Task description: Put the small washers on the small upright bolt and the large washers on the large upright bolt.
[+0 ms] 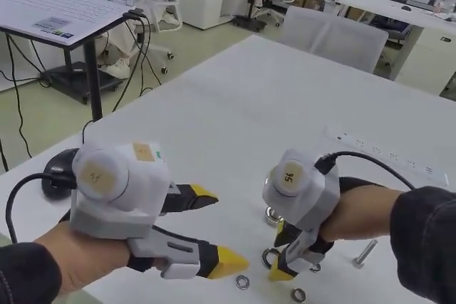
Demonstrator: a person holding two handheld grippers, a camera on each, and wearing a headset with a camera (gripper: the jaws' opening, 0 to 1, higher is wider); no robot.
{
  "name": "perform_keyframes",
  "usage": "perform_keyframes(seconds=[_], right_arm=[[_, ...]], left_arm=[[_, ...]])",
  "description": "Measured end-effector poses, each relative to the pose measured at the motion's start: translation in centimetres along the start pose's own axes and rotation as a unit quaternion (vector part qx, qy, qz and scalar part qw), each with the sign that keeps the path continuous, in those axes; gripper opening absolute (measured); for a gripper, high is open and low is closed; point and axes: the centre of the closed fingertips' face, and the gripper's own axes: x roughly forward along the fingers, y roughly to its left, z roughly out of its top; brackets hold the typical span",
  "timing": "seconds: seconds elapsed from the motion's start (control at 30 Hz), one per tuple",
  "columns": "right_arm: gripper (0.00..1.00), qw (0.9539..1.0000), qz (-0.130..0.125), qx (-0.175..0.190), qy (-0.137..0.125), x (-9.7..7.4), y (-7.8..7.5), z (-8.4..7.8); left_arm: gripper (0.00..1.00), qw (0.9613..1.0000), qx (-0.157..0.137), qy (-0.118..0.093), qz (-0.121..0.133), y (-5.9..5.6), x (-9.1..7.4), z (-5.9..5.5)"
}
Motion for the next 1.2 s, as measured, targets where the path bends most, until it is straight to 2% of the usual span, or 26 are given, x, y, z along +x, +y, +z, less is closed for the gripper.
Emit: perform_keyframes(seconds=[0.57, 1.2], right_arm=[[0.25, 1.0, -0.002, -0.007, 0.004, -0.01, -0.05, 0.01], [0.24, 0.9999, -0.002, -0.004, 0.01, -0.09, -0.11, 0.1]], left_arm=[[0.59, 1.0, 0.0, -0.001, 0.002, 0.03, -0.04, -0.02], [0.58, 1.0, 0.001, -0.001, 0.001, -0.06, -0.08, 0.03]])
